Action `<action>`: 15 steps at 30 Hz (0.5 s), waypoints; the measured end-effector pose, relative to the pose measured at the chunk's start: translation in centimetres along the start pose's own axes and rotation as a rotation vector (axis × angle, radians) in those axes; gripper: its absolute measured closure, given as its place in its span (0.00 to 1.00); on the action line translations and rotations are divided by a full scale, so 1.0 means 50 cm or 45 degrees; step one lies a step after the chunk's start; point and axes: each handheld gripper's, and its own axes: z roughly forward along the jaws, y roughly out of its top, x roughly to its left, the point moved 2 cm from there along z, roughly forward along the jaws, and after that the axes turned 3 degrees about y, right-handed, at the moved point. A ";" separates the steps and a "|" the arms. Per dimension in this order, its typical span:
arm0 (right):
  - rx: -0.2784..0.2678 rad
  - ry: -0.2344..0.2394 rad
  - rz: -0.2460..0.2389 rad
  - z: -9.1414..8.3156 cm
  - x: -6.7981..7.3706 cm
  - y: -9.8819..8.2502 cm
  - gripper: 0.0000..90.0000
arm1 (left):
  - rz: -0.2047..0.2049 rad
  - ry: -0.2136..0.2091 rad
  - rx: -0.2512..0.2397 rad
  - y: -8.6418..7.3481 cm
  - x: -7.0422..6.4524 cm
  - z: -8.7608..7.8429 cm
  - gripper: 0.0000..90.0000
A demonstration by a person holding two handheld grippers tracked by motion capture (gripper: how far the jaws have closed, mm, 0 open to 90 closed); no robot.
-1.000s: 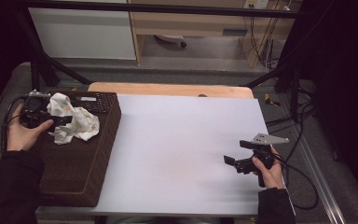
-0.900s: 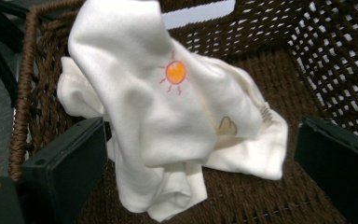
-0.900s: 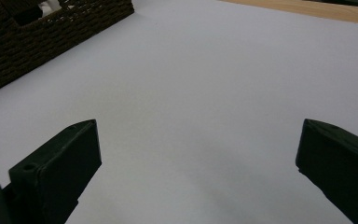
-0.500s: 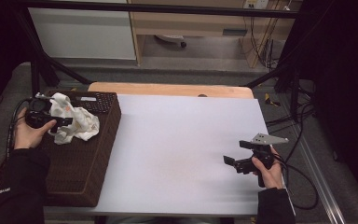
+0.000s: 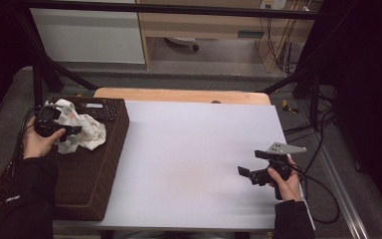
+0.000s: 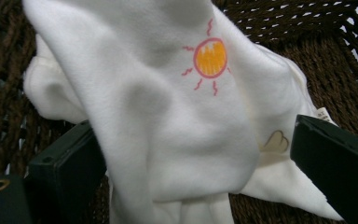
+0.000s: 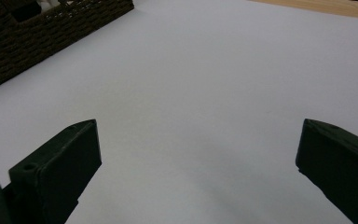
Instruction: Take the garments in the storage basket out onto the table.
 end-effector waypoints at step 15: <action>0.001 -0.002 0.003 -0.001 -0.002 -0.001 0.01 | -0.055 -0.012 0.033 -0.011 0.002 0.033 0.29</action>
